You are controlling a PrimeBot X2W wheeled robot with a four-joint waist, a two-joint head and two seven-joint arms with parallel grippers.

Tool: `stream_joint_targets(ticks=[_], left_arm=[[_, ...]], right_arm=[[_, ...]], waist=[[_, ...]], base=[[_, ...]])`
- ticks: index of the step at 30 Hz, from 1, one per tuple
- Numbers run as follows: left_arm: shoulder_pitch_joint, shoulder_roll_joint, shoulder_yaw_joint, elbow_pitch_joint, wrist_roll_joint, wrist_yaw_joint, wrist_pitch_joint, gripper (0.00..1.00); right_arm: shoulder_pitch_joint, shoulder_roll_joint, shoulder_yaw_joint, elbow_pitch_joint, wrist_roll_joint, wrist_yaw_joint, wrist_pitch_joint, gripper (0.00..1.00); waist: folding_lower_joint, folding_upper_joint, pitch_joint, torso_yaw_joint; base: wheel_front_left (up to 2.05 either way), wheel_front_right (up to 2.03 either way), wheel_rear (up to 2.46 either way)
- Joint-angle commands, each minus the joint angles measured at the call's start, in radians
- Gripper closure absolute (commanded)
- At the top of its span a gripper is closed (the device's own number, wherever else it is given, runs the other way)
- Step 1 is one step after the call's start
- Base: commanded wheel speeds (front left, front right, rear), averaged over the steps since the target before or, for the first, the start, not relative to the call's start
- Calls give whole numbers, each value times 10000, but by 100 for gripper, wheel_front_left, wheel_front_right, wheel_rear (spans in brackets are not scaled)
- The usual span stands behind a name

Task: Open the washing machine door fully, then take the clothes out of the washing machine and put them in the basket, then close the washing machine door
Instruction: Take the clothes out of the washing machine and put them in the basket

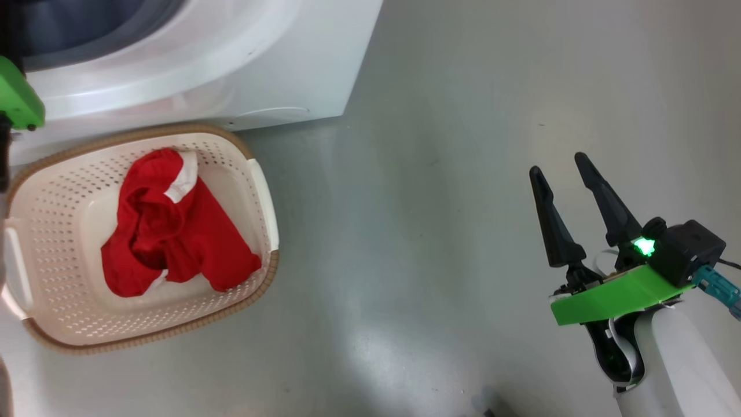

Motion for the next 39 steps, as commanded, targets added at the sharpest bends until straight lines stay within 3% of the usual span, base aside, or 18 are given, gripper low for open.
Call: stream_joint_targets(ticks=[1, 4, 5, 6, 9, 26, 39], left_arm=[[-227, 564, 58, -132, 32, 68, 11, 0], [-285, 672, -3, -79, 44, 91, 38, 0], [-317, 712, -19, -69, 50, 126, -1, 5], [-332, 731, -42, -59, 58, 151, -35, 37], [-357, 733, -106, -32, 62, 186, -91, 100], [275, 214, 182, -687, -690, 18, -906, 100], [2571, -181, 997, -4084, -716, -26, -916, 100]], right_arm=[[-34, -34, 248, -198, -103, 16, -49, 0], [-48, -32, 284, -203, -104, 16, -49, 0], [-51, -29, 283, -211, -105, 16, -49, 0], [-51, -28, 279, -214, -108, 16, -49, 0], [-32, -31, 250, -223, -120, 16, -49, 0], [14, -146, 73, -156, -167, 16, -49, 0], [263, -320, -81, -133, -159, 16, -49, 0]], waist=[[0, -1, 104, -133], [0, -1, 144, -225], [0, -1, 163, -247], [0, -1, 169, -260], [0, -1, 185, -261], [0, -1, -377, 290], [0, -1, -1085, 747]], base=[[0, 0, 0], [0, 0, 0], [0, 0, 0], [0, 0, 0], [0, 0, 0], [0, 0, 0], [0, 0, 0]])
